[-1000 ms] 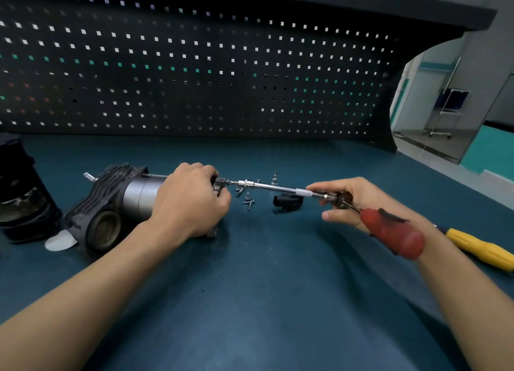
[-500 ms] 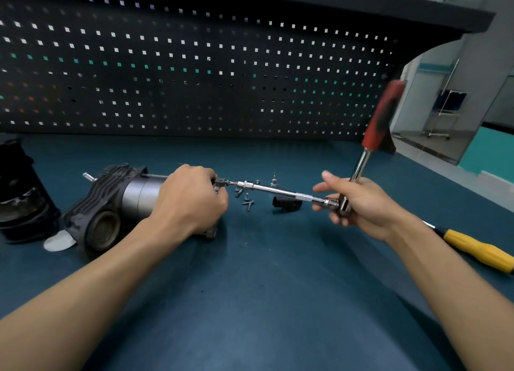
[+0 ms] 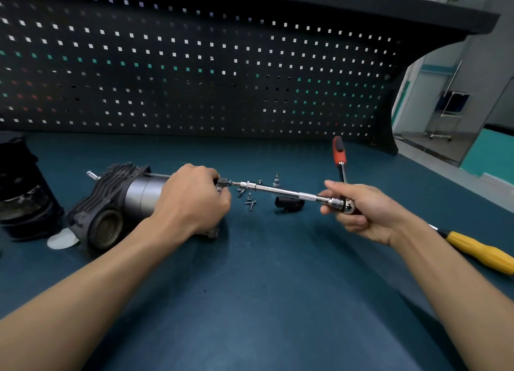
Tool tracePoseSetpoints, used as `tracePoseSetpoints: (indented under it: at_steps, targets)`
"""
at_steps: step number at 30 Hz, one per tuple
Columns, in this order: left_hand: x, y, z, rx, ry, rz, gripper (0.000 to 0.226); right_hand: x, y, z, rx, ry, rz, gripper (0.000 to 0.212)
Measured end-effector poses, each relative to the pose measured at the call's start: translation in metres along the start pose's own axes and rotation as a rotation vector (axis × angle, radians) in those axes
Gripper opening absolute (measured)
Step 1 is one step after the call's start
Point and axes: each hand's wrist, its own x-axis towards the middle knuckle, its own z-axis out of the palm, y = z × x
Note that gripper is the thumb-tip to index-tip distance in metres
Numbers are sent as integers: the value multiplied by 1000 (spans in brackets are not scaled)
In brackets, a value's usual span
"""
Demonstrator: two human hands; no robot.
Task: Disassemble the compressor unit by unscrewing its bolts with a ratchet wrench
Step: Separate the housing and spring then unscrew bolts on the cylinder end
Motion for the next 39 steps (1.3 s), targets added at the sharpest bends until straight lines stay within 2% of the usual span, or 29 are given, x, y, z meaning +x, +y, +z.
tracePoseSetpoints:
  at_steps: [7,11,17,23,25,26,28,32,39]
  targets:
    - [-3,0,2,-3,26,3,22,0,3,-7,-367,5,-290,4]
    - [-4,-1,1,4,28,35,23,-4,7,-1,-709,11,-545,19]
    - [-2,-3,1,67,-35,33,37,-1,9,7,-652,146,-773,16]
    - [0,-2,1,107,-17,33,24,5,12,-2,-589,119,-609,17]
    - [0,-1,3,98,20,26,24,8,14,0,-426,155,-528,11]
    - [0,-1,4,97,35,27,24,8,13,2,-320,181,-476,14]
    - [0,-1,6,101,51,33,24,9,12,9,-162,227,-348,33]
    - [0,-2,7,93,71,46,23,9,8,12,-19,226,-112,47]
    - [1,-4,9,107,66,52,26,7,4,10,197,96,-3,19]
